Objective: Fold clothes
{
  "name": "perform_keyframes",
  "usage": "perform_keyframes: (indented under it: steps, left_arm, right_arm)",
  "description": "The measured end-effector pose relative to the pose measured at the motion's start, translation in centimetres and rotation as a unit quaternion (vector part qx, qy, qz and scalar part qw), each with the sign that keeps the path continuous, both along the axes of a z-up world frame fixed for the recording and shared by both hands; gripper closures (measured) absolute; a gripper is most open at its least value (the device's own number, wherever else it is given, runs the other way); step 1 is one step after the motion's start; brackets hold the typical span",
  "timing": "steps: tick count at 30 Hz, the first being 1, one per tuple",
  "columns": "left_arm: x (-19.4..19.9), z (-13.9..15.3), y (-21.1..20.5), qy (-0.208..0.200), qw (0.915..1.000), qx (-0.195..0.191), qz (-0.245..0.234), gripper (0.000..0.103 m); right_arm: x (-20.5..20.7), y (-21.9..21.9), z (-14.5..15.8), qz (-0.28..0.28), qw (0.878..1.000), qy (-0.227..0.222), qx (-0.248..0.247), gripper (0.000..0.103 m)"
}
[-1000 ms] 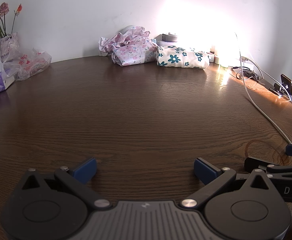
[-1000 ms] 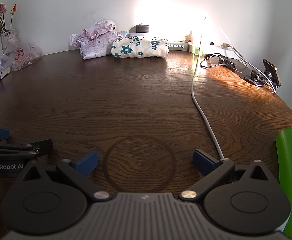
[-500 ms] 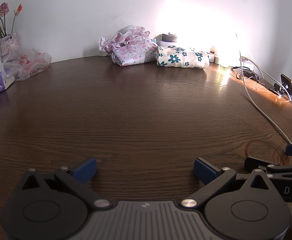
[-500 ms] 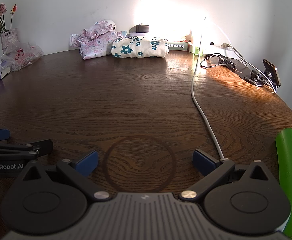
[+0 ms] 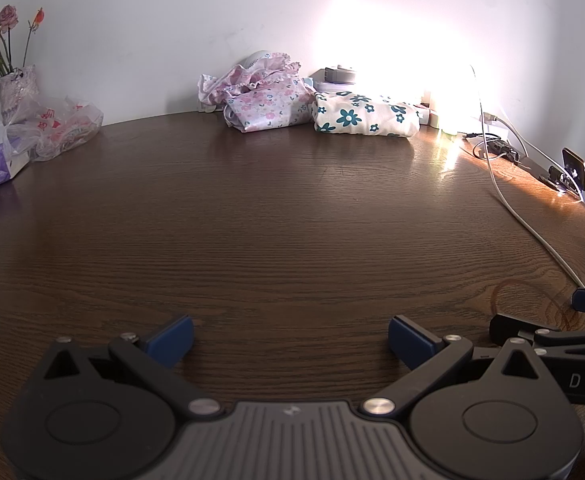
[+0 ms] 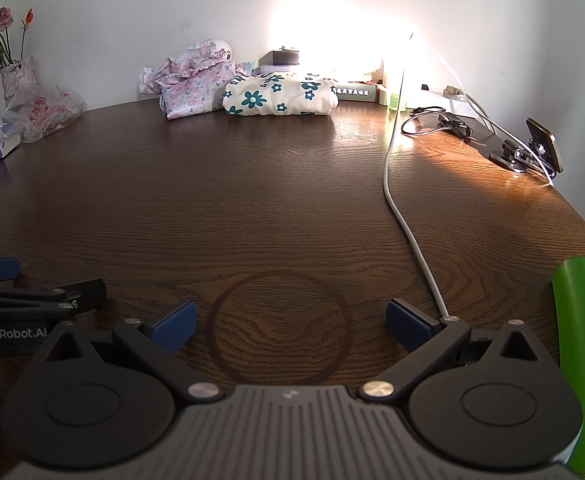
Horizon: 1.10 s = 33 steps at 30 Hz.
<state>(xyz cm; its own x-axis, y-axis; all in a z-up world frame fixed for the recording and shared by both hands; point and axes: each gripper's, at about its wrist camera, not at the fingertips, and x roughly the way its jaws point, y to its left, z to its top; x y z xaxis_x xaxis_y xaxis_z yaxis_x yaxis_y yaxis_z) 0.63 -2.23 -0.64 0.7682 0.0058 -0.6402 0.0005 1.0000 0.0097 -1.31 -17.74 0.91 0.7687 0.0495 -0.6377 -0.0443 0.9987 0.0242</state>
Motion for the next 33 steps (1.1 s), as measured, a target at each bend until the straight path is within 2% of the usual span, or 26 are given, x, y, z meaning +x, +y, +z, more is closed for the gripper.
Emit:
perform_keyframes:
  steps: [33]
  left_arm:
    - [1.4, -0.3, -1.0, 0.001, 0.9999, -0.002, 0.016, 0.0]
  right_arm:
    - [0.8, 0.6, 0.0, -0.002, 1.0, 0.007, -0.009, 0.0]
